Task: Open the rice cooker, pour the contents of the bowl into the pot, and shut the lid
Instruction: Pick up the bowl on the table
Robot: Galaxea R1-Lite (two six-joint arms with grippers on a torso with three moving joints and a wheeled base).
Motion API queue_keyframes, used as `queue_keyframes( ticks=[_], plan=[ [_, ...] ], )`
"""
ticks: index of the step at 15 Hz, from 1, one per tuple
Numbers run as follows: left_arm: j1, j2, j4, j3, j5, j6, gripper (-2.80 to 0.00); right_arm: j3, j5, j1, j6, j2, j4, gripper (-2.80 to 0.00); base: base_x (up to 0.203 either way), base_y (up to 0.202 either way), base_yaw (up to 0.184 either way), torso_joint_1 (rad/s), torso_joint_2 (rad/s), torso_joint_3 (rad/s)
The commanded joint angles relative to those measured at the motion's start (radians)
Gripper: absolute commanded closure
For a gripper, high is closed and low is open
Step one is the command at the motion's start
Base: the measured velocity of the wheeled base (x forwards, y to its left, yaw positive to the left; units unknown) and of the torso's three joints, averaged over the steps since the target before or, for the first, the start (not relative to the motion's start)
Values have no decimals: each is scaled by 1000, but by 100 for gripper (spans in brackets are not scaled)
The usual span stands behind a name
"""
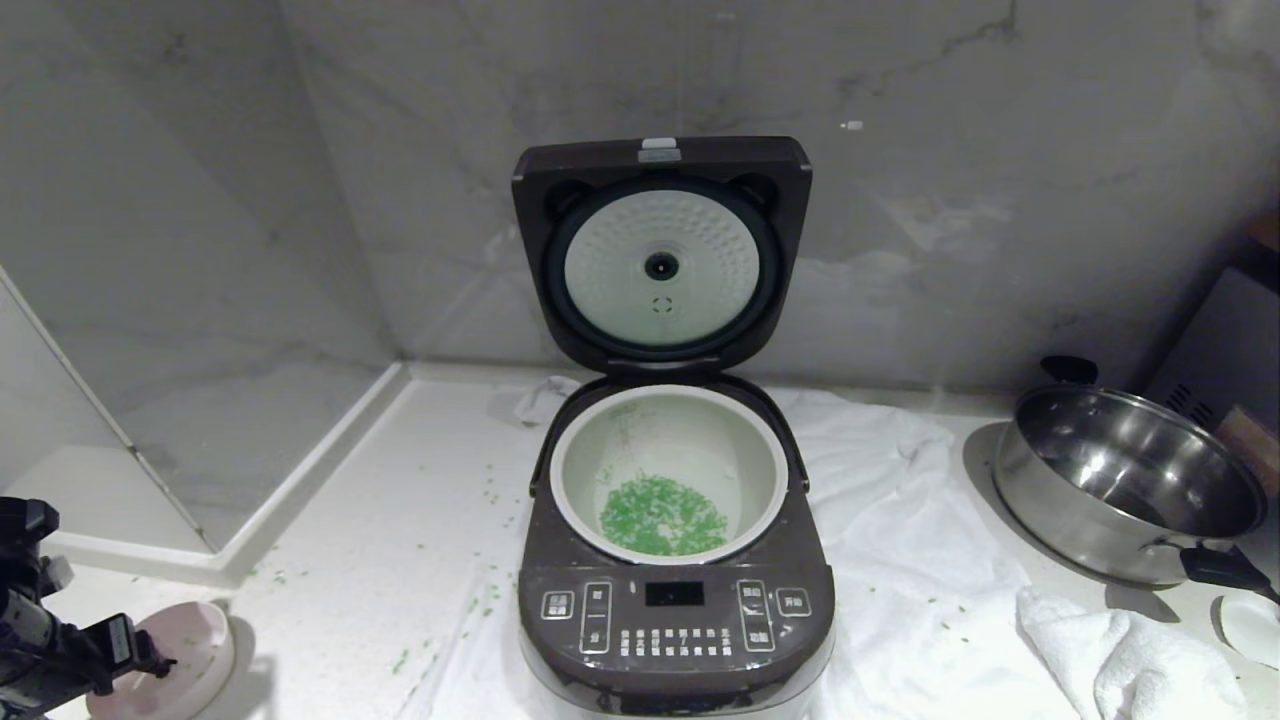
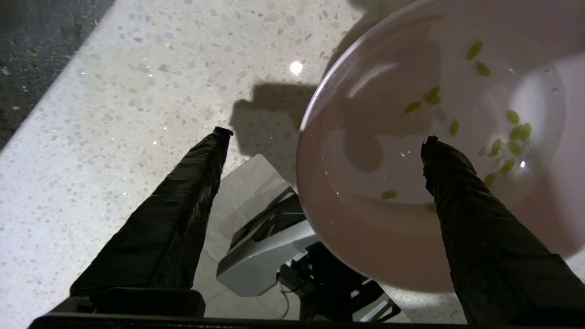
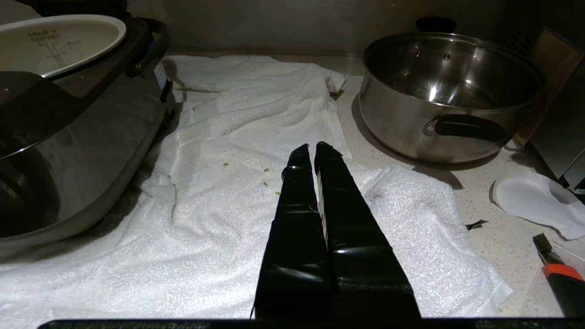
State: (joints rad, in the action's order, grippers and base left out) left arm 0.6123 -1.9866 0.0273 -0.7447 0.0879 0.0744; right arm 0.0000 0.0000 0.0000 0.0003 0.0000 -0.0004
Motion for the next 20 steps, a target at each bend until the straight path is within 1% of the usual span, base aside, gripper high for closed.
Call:
queue_keyframes(
  ticks=[1, 4, 5, 10, 13, 15, 18, 20],
  plan=[
    [-1, -67, 14, 1, -4, 1, -280, 2, 0, 0, 0, 0, -1, 0, 0, 0, 0, 0, 0, 0],
    [-9, -104, 17, -4, -17, 4, -280, 2, 0, 0, 0, 0, 0, 0, 0, 0, 0, 0, 0, 0],
    [-9, -107, 17, -2, -17, 4, 0, 2, 0, 0, 0, 0, 0, 0, 0, 0, 0, 0, 0, 0],
    [-18, -121, 46, 2, -17, 6, 0, 2, 0, 0, 0, 0, 0, 0, 0, 0, 0, 0, 0, 0],
    [-44, -111, 46, 31, -19, 10, 0, 2, 0, 0, 0, 0, 0, 0, 0, 0, 0, 0, 0, 0],
    [-66, -110, 45, 47, -35, 11, 0, 2, 0, 0, 0, 0, 0, 0, 0, 0, 0, 0, 0, 0],
    [-80, -109, 42, 51, -37, 12, 0, 2, 0, 0, 0, 0, 0, 0, 0, 0, 0, 0, 0, 0],
    [-82, -110, 43, 48, -38, 24, 0, 2, 0, 0, 0, 0, 0, 0, 0, 0, 0, 0, 0, 0]
  ],
)
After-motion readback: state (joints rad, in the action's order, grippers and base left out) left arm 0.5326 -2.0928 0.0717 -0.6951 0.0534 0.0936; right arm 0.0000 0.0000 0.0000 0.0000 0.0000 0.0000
